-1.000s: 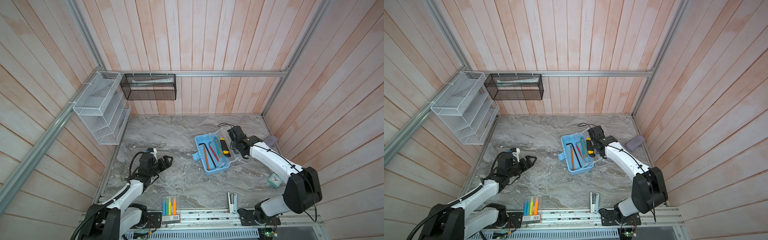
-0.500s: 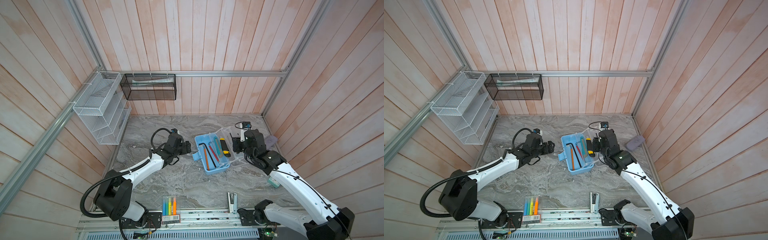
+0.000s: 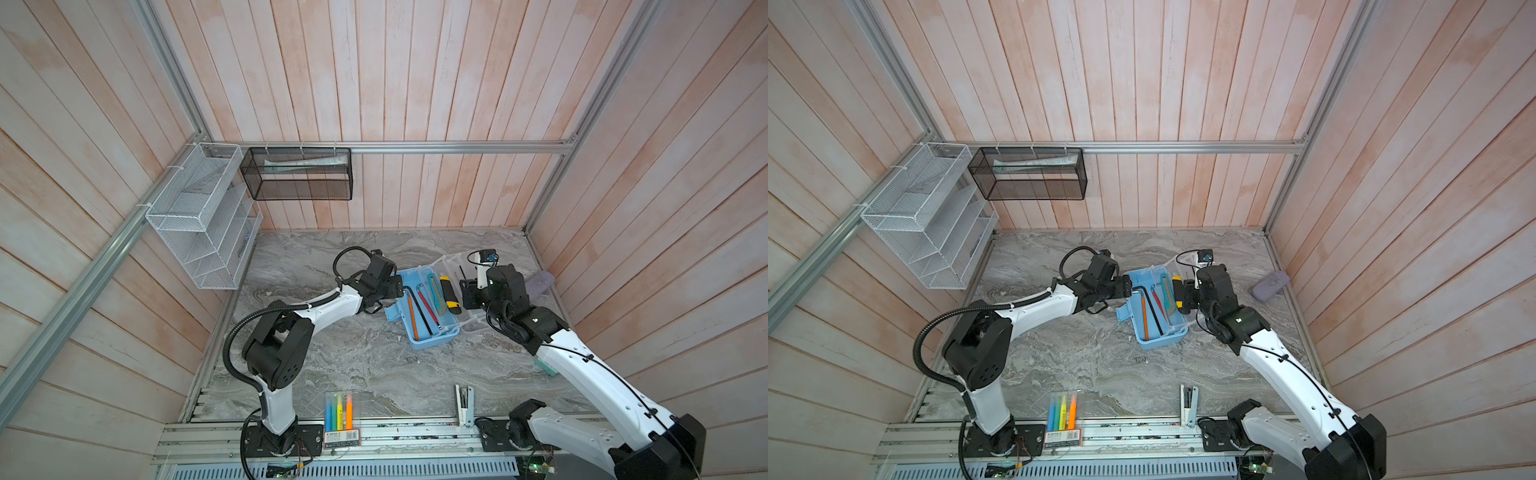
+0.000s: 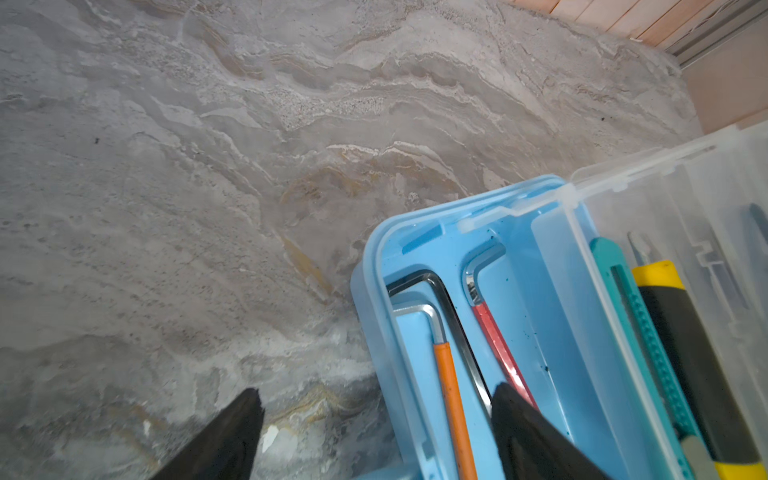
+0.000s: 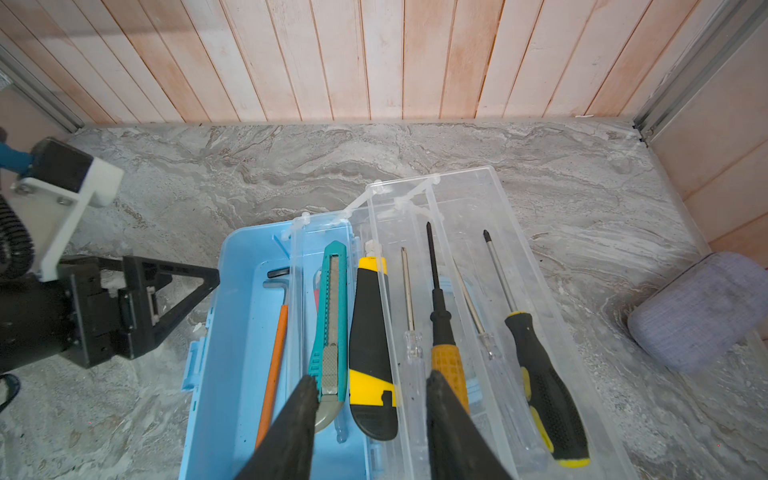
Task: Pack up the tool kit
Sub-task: 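Move the left gripper to the box rim while right moves to lid edge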
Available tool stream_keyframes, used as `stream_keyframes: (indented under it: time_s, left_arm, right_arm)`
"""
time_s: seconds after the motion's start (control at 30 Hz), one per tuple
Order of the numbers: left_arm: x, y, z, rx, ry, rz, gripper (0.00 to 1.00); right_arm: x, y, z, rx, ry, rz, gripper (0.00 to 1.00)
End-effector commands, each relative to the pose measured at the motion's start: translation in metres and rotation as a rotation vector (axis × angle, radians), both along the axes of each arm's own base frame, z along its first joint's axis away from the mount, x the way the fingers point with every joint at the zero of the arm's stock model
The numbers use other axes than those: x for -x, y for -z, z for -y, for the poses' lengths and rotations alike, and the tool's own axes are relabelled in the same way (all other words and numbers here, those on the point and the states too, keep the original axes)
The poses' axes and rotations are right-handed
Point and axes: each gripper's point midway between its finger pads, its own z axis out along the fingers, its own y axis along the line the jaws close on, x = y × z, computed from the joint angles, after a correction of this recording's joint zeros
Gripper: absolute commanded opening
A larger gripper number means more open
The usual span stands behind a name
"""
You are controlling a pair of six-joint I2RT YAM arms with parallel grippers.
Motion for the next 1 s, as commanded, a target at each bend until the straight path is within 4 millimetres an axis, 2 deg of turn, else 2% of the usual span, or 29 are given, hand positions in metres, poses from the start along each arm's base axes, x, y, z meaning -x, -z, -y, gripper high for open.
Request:
stream_keyframes:
  time_s: [0.0,0.17,0.3,0.5,0.8,0.97]
  left_arm:
    - [-0.009,0.004,0.007,-0.026,0.010,-0.004,0.83]
    - [-0.022,0.016,0.009,-0.074,-0.005,-0.021,0.69]
    - [-0.031,0.024,0.007,-0.124,-0.015,-0.025,0.64]
    - [-0.043,0.032,-0.001,-0.180,-0.038,-0.029,0.51]
    - [-0.066,0.038,-0.030,-0.167,-0.089,-0.041,0.48]
    - [-0.079,0.037,-0.046,-0.152,-0.124,-0.037,0.48]
  right_arm:
    - [-0.001,0.000,0.000,0.004,-0.013,0.015,0.42]
    - [-0.001,-0.004,0.000,-0.021,-0.025,0.024,0.42]
    - [-0.003,-0.003,0.000,-0.032,-0.026,0.024,0.41]
    - [-0.004,0.003,0.001,-0.035,-0.021,0.013,0.41]
    - [-0.007,0.004,0.000,-0.034,-0.019,0.008,0.41]
    - [-0.009,0.012,0.003,-0.033,0.002,-0.006,0.41]
